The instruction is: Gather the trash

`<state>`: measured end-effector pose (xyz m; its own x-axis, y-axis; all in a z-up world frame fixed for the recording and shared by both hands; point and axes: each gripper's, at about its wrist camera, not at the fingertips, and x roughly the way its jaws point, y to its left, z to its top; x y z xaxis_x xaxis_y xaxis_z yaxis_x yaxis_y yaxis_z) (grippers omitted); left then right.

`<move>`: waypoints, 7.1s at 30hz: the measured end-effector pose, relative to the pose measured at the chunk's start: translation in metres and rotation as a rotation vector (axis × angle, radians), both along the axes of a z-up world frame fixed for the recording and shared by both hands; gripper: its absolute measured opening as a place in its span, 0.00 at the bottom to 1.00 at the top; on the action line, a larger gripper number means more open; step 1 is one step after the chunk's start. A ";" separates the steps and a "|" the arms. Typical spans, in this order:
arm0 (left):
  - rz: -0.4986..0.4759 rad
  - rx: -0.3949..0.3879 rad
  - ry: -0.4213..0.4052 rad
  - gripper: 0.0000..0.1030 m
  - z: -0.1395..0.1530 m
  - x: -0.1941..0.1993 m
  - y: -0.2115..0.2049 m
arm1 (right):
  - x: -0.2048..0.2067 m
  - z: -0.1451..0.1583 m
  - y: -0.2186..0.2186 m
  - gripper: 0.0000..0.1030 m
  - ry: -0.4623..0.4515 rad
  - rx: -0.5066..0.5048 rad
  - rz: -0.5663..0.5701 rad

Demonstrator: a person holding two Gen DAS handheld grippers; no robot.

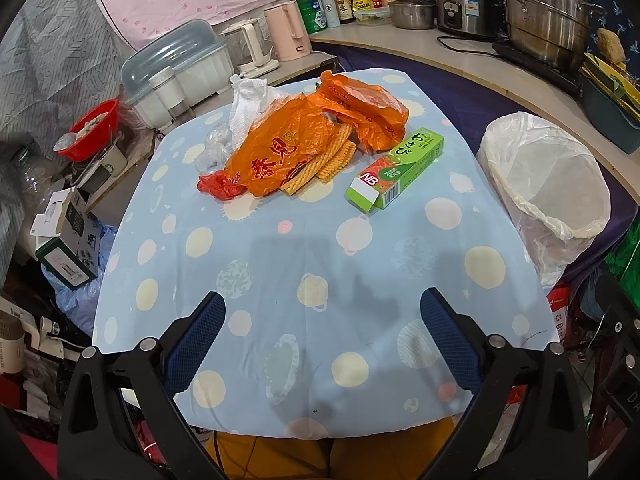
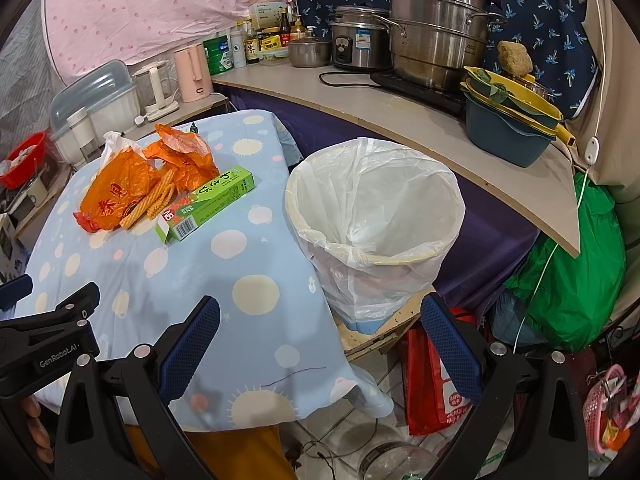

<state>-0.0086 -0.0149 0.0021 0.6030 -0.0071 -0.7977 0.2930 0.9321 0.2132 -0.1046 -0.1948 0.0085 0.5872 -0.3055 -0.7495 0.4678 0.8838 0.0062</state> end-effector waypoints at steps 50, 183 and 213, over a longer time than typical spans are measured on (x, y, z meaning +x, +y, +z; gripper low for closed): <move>0.059 -0.081 0.008 0.91 -0.009 0.047 0.040 | 0.053 -0.027 0.022 0.93 0.000 0.016 0.033; -0.556 -0.483 0.260 0.61 0.032 0.096 -0.195 | 0.043 -0.059 -0.132 0.45 -0.038 0.162 -0.348; -0.258 -0.436 0.089 0.71 0.038 0.135 -0.063 | 0.070 -0.019 -0.074 0.59 -0.110 0.118 -0.245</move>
<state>0.1266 -0.0781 0.0405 0.4676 -0.4904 -0.7355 0.5248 0.8235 -0.2154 -0.0348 -0.2690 -0.0105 0.5862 -0.3626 -0.7245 0.6581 0.7347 0.1647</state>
